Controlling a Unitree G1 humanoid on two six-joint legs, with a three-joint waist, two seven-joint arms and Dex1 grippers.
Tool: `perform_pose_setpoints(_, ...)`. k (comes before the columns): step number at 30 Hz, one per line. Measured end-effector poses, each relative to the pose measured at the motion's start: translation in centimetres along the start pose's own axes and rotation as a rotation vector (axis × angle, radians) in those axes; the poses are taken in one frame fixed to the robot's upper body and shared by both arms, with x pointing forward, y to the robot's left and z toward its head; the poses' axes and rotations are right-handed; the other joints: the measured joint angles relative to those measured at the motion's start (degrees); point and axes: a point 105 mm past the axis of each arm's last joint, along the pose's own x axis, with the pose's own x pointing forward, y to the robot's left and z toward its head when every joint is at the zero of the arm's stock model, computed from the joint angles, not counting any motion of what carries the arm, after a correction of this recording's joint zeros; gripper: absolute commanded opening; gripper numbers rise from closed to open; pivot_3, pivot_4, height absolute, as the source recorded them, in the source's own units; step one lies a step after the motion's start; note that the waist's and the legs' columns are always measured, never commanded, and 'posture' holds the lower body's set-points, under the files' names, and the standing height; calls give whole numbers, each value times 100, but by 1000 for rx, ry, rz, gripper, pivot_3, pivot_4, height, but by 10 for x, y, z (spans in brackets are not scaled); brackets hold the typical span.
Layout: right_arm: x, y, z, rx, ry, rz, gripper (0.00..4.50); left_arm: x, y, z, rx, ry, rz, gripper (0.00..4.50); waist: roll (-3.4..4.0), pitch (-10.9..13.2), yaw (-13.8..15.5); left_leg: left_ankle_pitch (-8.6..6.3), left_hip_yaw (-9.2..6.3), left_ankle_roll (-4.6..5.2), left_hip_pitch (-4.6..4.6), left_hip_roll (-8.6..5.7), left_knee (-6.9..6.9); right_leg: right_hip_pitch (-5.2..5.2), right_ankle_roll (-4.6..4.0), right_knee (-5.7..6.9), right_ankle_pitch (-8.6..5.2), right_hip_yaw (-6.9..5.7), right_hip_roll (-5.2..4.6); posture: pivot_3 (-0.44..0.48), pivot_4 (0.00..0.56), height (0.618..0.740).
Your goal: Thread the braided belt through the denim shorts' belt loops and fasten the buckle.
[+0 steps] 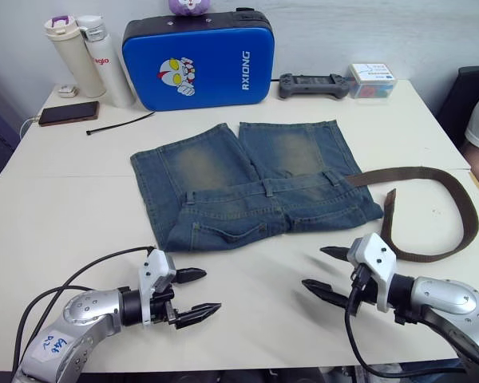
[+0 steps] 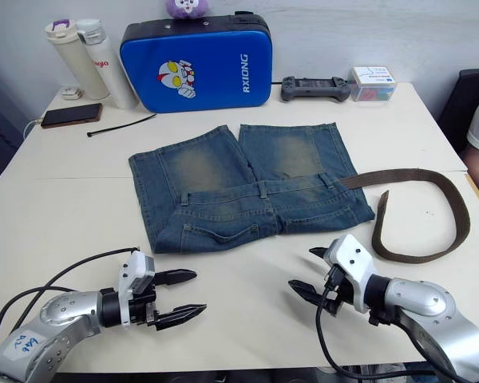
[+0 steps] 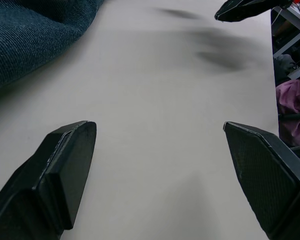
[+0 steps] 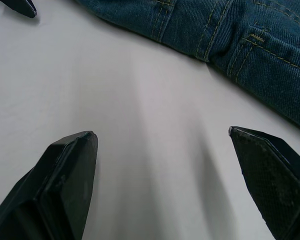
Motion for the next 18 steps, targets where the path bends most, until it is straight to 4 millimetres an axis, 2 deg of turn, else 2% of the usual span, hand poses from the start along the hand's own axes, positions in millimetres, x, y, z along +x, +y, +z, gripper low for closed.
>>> perform_pose_setpoints(12,0,-5,-6,12,-21,-7,4500,0,0,15,-17,-132,4,4457,1,0,-4,-2,0,0,5,1,-5,3,0,-4,0,0,0,0,150,740)
perform_pose_setpoints(18,1,-5,-4,18,-39,-7,4500,0,9,24,-28,-203,82,4457,1,1,2,-2,0,-1,7,0,-6,6,0,-5,0,0,1,0,150,740)
